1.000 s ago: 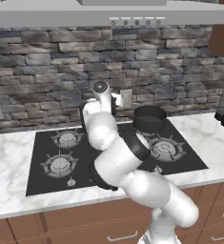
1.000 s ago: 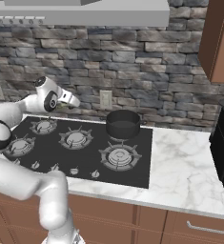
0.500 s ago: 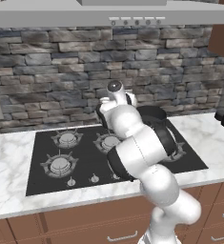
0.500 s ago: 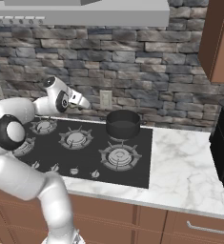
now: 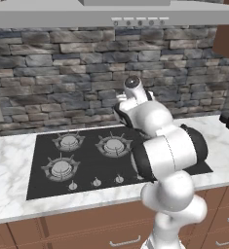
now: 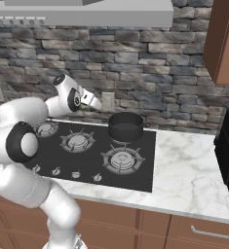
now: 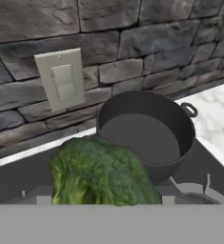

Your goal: Turn on the burner for the pot on the stove. Wait thirty seconds for the pot to heat up. Then add the broccoli to the pot.

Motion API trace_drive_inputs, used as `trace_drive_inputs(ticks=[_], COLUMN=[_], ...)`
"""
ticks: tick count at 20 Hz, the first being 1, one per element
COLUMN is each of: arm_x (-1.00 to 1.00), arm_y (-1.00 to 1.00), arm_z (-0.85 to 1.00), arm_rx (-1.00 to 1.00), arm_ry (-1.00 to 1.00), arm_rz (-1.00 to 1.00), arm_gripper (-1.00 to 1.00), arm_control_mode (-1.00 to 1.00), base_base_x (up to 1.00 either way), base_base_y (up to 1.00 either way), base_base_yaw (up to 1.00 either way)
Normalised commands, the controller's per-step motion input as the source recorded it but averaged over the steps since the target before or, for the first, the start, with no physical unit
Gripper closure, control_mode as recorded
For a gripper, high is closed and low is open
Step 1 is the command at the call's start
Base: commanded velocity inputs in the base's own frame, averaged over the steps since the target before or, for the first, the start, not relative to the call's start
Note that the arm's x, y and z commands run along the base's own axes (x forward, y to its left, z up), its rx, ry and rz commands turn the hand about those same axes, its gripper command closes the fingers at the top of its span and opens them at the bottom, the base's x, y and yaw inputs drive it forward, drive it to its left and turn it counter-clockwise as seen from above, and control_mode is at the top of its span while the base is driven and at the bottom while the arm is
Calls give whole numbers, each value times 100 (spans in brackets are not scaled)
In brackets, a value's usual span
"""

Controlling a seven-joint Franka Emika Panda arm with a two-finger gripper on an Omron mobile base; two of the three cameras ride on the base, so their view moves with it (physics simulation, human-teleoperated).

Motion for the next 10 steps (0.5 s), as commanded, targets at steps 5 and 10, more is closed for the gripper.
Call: trace_drive_inputs(ticks=[5,10], arm_x=[-20,-25], arm_y=[-48,-29], arm_z=[3,0], arm_rx=[0,0], arm_ry=[1,0], arm_rz=[-1,-2], arm_gripper=[100,100], arm_control_mode=[-100,-100], base_base_x=[0,0], base_base_y=[0,0], base_base_yaw=[0,0])
